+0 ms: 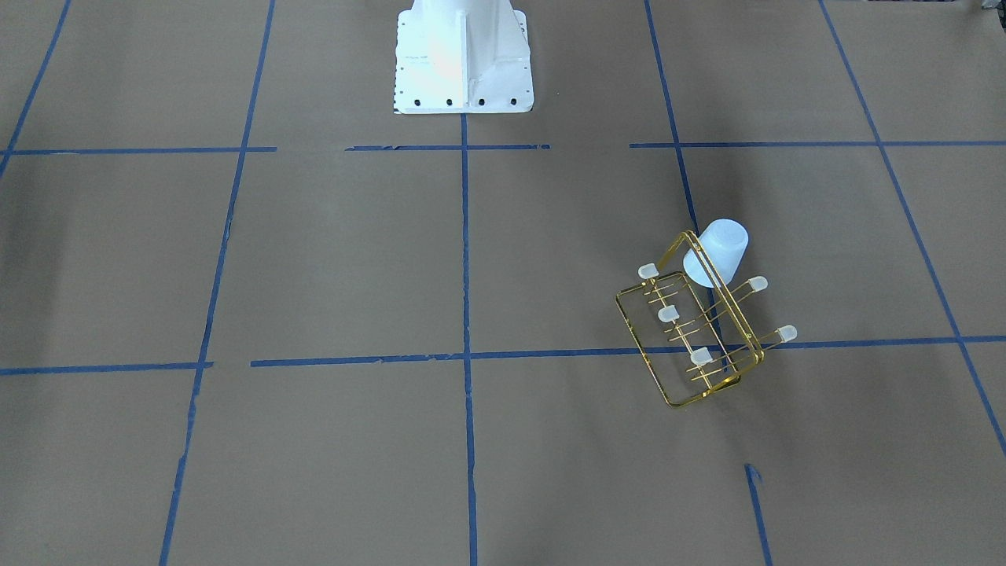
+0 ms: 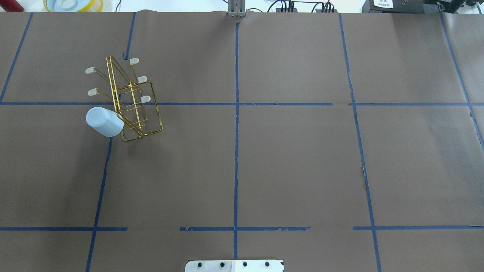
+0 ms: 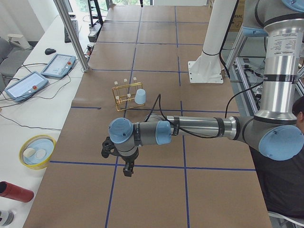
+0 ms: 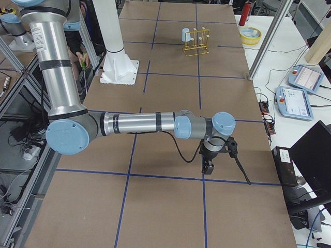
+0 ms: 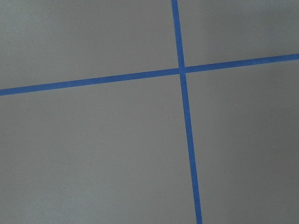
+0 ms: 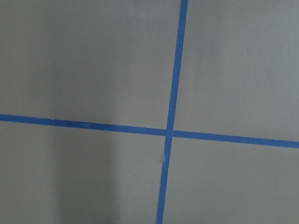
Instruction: Hang cup on cup holder
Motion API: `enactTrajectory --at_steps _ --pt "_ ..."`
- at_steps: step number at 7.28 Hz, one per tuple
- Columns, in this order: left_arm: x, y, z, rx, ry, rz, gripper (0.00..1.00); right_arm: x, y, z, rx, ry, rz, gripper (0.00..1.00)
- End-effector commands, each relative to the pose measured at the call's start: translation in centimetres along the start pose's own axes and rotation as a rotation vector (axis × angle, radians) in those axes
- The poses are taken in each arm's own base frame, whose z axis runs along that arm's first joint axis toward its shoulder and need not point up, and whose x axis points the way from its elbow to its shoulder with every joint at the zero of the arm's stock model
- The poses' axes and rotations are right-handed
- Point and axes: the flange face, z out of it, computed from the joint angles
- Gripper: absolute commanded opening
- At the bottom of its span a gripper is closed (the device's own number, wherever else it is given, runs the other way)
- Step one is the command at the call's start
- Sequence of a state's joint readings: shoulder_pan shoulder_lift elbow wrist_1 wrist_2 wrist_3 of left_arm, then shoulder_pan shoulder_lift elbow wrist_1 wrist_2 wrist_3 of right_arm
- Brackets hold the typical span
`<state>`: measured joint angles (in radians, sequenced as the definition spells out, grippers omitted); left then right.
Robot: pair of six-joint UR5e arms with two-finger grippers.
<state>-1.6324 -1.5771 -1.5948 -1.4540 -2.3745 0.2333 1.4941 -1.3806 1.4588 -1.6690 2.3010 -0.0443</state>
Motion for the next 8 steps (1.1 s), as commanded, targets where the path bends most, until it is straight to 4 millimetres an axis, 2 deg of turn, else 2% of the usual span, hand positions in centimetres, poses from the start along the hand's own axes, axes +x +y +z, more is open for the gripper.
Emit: enactTrajectory --at_steps 1,8 --pt "0.05 -0.28 -0.49 0.018 -0.002 0.012 1.00 0.00 0.00 0.00 0.000 0.000 0.000 1.00" --pt "0.36 -0.54 -0.86 0.033 -0.007 0.026 1.00 0.00 0.00 0.00 0.000 0.000 0.000 1.00"
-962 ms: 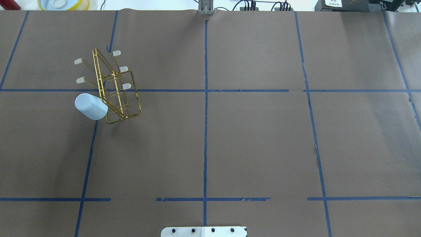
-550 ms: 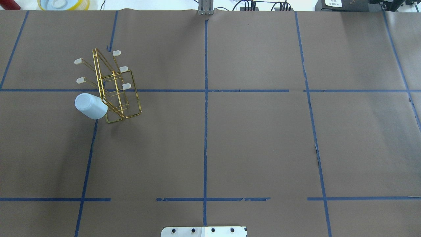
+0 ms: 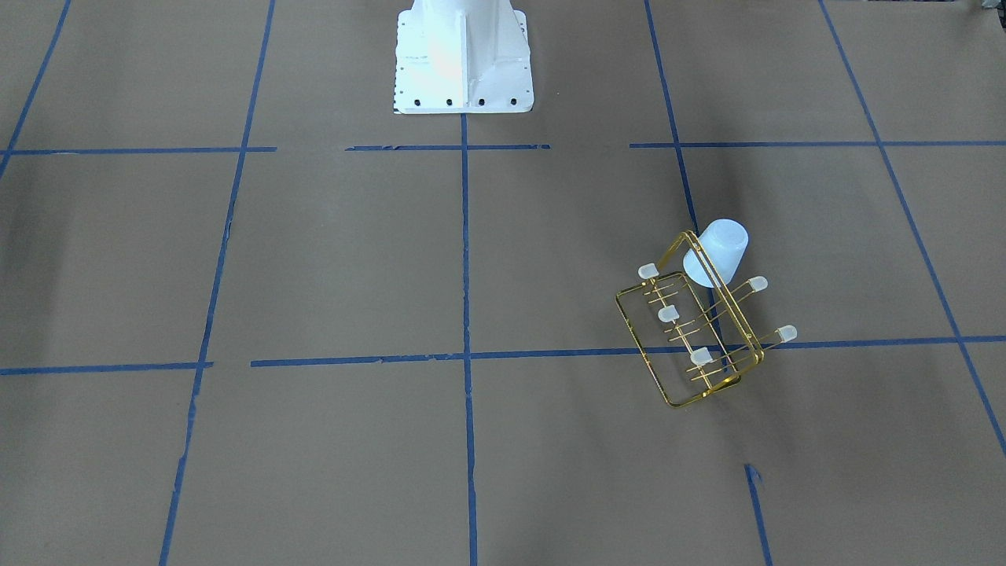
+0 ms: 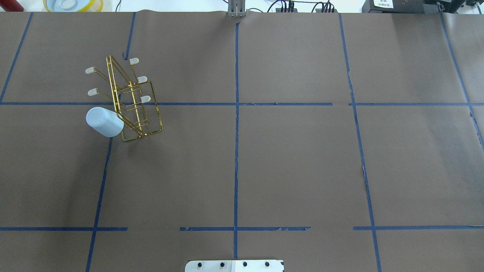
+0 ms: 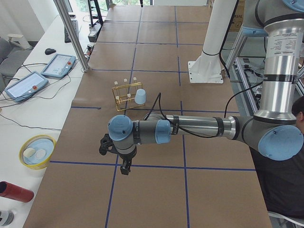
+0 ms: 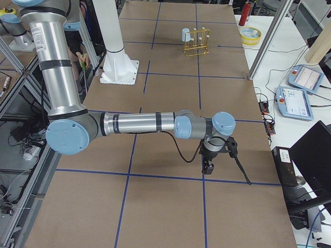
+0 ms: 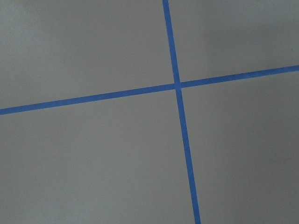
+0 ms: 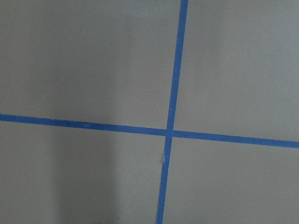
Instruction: Hang cup on cup holder
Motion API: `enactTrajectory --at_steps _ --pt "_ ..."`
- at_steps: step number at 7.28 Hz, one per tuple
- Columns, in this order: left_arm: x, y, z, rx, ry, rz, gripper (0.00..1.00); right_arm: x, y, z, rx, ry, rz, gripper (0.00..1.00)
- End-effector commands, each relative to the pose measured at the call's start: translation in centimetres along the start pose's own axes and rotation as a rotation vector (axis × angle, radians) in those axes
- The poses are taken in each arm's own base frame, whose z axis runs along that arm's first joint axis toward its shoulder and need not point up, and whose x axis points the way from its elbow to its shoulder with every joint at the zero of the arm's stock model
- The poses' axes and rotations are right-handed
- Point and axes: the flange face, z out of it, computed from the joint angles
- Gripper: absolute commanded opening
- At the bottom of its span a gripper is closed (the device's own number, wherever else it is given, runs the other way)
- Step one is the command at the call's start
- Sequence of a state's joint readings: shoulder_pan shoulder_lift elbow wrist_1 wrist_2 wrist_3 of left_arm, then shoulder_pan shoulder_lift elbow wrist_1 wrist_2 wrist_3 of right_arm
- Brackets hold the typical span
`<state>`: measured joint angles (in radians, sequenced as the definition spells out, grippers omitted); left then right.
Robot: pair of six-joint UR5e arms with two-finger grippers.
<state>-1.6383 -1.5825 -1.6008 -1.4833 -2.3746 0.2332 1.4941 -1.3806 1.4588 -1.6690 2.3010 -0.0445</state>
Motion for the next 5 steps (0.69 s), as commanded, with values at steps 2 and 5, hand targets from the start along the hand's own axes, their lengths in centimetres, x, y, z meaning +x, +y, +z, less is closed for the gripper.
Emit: enactTrajectory --at_steps 2,5 --pt "-0.01 -0.02 0.01 0.000 0.000 0.000 1.00 0.00 0.00 0.00 0.000 0.000 0.000 1.00" --pt "0.14 -0.35 -0.21 0.004 -0.001 0.003 1.00 0.00 0.00 0.00 0.000 0.000 0.000 1.00"
